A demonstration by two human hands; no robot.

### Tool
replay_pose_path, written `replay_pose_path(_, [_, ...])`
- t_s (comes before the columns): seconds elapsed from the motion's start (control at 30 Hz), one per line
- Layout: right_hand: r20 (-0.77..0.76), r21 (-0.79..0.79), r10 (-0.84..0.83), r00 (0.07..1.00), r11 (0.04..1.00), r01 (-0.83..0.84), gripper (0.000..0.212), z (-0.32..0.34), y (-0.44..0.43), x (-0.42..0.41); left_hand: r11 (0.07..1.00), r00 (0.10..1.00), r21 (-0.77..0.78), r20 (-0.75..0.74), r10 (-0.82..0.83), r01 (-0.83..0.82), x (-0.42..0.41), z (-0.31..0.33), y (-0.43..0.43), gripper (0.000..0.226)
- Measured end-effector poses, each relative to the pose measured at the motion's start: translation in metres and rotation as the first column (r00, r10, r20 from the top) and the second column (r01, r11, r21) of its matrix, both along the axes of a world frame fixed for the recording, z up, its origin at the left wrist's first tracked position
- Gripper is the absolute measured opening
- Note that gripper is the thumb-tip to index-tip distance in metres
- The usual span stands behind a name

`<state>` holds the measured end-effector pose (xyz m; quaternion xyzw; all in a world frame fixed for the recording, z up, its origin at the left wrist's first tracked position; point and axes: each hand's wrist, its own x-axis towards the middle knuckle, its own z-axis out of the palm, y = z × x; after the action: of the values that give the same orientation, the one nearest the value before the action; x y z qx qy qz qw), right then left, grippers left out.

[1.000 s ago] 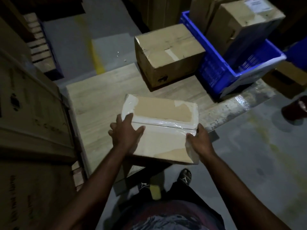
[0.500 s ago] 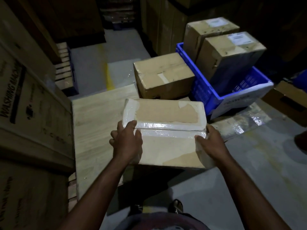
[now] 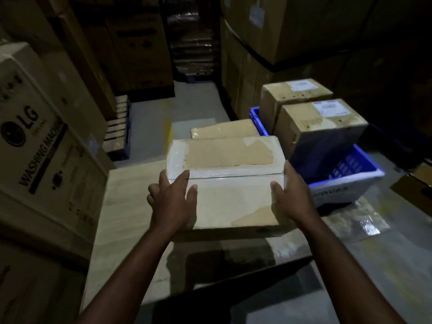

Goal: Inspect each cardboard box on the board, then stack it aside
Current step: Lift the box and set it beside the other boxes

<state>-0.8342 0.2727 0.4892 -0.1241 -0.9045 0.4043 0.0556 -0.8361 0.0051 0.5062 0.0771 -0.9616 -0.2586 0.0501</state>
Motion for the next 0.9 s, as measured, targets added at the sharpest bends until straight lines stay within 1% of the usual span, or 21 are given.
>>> replay_pose_path(0.1, [0.043,0.073,0.047,0.998,0.996,-0.050,0.067,0.013,0.003,-0.029,0.999,1.000,-0.038,-0.023,-0.016,0.016,-0.032,0.008,0.005,0.046])
replay_pose_path(0.23, [0.024,0.168,0.070,0.997,0.983,-0.073,0.070,0.029,0.002,-0.072,0.999,0.997,-0.030,-0.075,0.007,-0.010,-0.075,0.018,0.010,0.047])
replay_pose_path(0.37, [0.003,0.254,0.055,0.998,0.966,-0.054,0.064,0.047,0.002,-0.120,1.000,0.995,-0.008,-0.102,0.019,-0.020,-0.121,0.026,0.011,0.049])
replay_pose_path(0.47, [-0.057,0.305,0.070,0.996,0.951,-0.050,0.060,0.060,0.001,-0.156,1.000,0.993,-0.012,-0.117,0.009,-0.011,-0.154,0.029,0.008,0.050])
replay_pose_path(0.53, [-0.064,0.353,0.092,0.994,0.933,-0.064,0.059,0.065,0.002,-0.182,1.000,0.993,-0.011,-0.115,0.012,-0.013,-0.175,0.033,0.008,0.049])
replay_pose_path(0.67, [-0.060,0.414,0.144,0.988,0.904,-0.106,0.056,0.071,0.007,-0.231,1.000,0.989,0.019,-0.145,0.027,-0.025,-0.213,0.040,0.015,0.049])
replay_pose_path(0.77, [-0.056,0.438,0.182,0.982,0.888,-0.140,0.054,0.068,0.017,-0.267,0.998,0.989,0.044,-0.138,0.057,-0.052,-0.238,0.038,0.020,0.052])
replay_pose_path(0.9, [-0.014,0.450,0.239,0.971,0.869,-0.208,0.055,0.054,0.030,-0.303,0.997,0.990,0.032,-0.114,0.079,-0.076,-0.260,0.030,0.030,0.050])
